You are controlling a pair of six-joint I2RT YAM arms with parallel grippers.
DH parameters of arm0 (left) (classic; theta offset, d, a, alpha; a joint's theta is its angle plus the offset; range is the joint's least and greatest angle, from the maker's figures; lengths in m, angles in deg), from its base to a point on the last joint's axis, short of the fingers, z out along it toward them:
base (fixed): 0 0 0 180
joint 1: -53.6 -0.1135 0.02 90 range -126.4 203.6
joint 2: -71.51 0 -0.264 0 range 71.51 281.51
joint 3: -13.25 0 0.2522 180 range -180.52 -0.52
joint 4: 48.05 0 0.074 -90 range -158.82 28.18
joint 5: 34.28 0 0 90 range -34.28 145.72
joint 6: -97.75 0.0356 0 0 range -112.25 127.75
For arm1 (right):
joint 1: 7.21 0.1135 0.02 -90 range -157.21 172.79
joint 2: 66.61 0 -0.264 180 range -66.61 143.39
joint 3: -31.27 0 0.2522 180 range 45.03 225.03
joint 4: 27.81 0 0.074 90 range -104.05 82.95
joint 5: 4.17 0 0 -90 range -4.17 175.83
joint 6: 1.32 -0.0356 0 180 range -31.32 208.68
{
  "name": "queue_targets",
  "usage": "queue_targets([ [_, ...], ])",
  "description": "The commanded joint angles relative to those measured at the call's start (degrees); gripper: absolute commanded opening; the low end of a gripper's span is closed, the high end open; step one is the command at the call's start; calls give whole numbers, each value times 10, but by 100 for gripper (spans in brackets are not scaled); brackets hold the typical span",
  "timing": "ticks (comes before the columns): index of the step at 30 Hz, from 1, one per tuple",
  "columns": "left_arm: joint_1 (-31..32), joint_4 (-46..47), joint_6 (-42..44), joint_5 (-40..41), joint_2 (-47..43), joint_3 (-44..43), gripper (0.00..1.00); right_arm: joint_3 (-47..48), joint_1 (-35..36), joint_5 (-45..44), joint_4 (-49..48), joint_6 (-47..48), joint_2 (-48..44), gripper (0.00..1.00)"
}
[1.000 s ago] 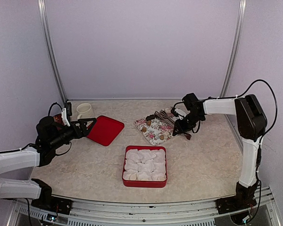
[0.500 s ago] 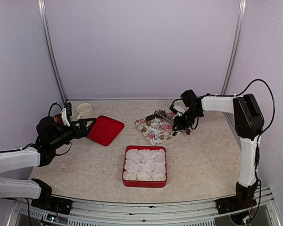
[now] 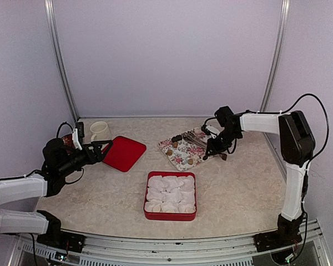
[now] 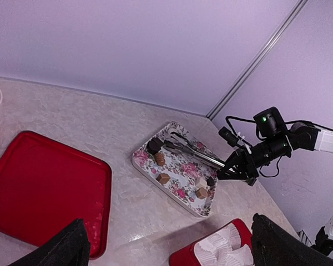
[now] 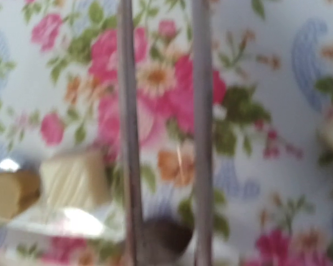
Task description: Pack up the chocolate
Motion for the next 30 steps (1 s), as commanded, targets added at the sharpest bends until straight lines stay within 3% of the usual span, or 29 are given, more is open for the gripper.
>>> queue_targets([
  [1, -5, 20, -5, -13, -6, 2, 99, -36, -8, 1, 10, 1, -77, 19],
  [12, -5, -17, 1, -3, -37, -7, 99, -140, 18, 26, 33, 8, -246, 19],
  [23, -5, -71, -14, 6, -57, -23, 99, -212, 167, 24, 86, 25, -401, 19],
  [30, -5, -114, -27, 7, -35, -45, 99, -261, 247, 11, 88, 20, -442, 18],
])
